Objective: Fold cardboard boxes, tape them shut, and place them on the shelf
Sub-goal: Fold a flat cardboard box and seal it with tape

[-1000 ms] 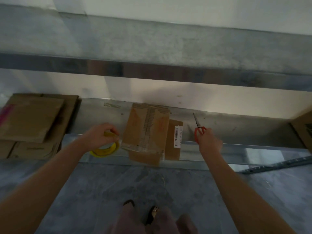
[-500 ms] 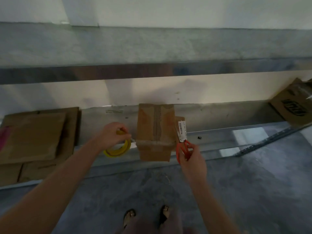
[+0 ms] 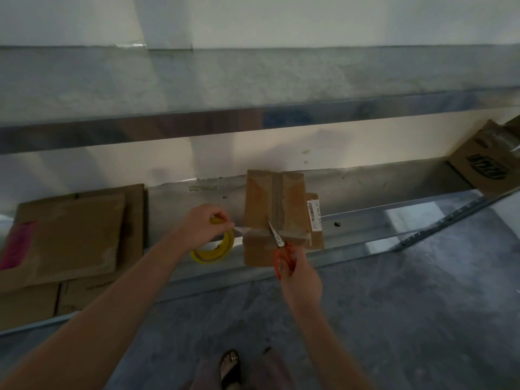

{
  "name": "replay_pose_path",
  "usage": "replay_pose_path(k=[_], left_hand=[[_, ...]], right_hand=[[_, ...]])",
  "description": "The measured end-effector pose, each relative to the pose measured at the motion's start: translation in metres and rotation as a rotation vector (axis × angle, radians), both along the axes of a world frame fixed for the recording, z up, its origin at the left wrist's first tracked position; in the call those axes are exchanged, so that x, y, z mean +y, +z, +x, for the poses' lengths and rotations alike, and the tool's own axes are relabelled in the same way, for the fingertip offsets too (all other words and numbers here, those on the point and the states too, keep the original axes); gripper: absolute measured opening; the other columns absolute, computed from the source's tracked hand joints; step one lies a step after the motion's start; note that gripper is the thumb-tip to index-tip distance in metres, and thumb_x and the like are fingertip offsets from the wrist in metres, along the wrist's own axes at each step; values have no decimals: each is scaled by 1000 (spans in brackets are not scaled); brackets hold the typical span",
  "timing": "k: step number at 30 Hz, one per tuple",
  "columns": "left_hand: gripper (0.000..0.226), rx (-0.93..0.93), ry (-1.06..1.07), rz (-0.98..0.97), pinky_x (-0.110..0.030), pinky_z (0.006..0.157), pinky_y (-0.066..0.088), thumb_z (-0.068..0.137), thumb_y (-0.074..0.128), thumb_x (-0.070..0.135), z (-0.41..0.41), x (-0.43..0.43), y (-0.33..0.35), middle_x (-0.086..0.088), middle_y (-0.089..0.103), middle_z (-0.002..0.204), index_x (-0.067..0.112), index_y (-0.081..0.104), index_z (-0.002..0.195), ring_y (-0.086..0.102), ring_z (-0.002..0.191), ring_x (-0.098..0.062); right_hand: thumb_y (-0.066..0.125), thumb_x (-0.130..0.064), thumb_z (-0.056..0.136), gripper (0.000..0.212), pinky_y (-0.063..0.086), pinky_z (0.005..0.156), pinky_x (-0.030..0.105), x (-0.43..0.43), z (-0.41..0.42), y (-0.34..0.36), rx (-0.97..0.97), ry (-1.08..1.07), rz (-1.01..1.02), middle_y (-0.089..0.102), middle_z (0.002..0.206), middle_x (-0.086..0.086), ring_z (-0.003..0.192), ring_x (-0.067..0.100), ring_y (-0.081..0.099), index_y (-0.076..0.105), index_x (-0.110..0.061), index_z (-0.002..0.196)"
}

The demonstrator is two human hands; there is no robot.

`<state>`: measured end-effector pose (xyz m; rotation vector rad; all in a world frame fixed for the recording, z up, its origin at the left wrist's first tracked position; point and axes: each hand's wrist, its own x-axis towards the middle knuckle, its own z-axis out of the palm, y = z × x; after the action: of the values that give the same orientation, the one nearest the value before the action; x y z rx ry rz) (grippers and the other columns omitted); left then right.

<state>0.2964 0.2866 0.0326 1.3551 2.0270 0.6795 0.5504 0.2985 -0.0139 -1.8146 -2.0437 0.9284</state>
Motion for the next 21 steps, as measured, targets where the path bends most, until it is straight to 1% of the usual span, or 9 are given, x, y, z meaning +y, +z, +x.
replay_pose_path(k=[3, 5, 7, 9, 11, 12, 14, 18, 21], left_hand=[[11, -3, -7, -12, -28, 78, 47, 81, 74, 34, -6, 1, -2, 7, 66, 88, 24, 71, 83, 60, 85, -8], [11, -21, -16, -4, -21, 74, 44, 80, 75, 32, -4, 3, -1, 7, 66, 86, 22, 71, 84, 59, 82, -3], [12, -58, -40, 7, -18, 68, 41, 80, 76, 28, 2, 6, -2, 8, 65, 86, 19, 71, 87, 58, 79, 3], [17, -78, -82, 1, -19, 69, 38, 81, 76, 26, 7, 8, -4, 11, 62, 88, 22, 66, 94, 56, 78, 6], [25, -91, -84, -38, -20, 72, 38, 81, 76, 28, 10, 8, -7, 10, 59, 94, 26, 62, 102, 54, 84, 1], [25, -92, -78, -53, -20, 73, 39, 81, 75, 30, 11, 7, -9, 8, 61, 96, 24, 62, 102, 55, 88, -5], [24, -91, -78, -74, -21, 75, 44, 81, 75, 33, 12, 7, -11, 6, 65, 98, 19, 66, 99, 58, 91, -10], [20, -88, -65, -73, -31, 85, 49, 79, 76, 37, 14, 5, -11, 7, 67, 94, 25, 68, 92, 61, 92, -9], [21, -54, -69, -61, -26, 82, 47, 79, 76, 36, 17, 1, -7, 7, 67, 96, 24, 68, 95, 60, 91, -9]], right_hand=[[47, -46, 99, 16, 44, 58, 27, 17, -1, 1, -9, 1, 57, 61, 79, -16, 67, 5, 59, 47, -38, 113], [48, -45, 98, 14, 45, 58, 28, 31, 0, 1, -22, 2, 81, 62, 80, -14, 68, 8, 61, 48, -40, 111], [49, -43, 98, 13, 41, 55, 27, 38, 4, 1, -40, 5, 99, 60, 78, -15, 66, 6, 59, 48, -39, 110], [49, -41, 99, 11, 38, 53, 24, 41, 10, 2, -57, 4, 105, 55, 73, -18, 63, 1, 54, 48, -37, 109], [50, -42, 98, 13, 45, 56, 27, 41, 15, 1, -62, 7, 107, 53, 71, -19, 64, 0, 54, 47, -37, 110], [51, -43, 98, 15, 50, 59, 29, 40, 17, 0, -67, 9, 107, 54, 72, -18, 66, 2, 57, 47, -37, 111], [51, -46, 98, 19, 54, 62, 31, 38, 19, -1, -74, 16, 104, 58, 76, -17, 69, 5, 60, 44, -40, 115], [52, -48, 97, 23, 53, 61, 27, 29, 23, -4, -43, 19, 52, 61, 73, -16, 64, -1, 60, 42, -39, 116], [50, -55, 95, 26, 58, 67, 34, 22, 26, -7, 17, -9, -2, 64, 74, -15, 67, 2, 63, 44, -40, 116]])
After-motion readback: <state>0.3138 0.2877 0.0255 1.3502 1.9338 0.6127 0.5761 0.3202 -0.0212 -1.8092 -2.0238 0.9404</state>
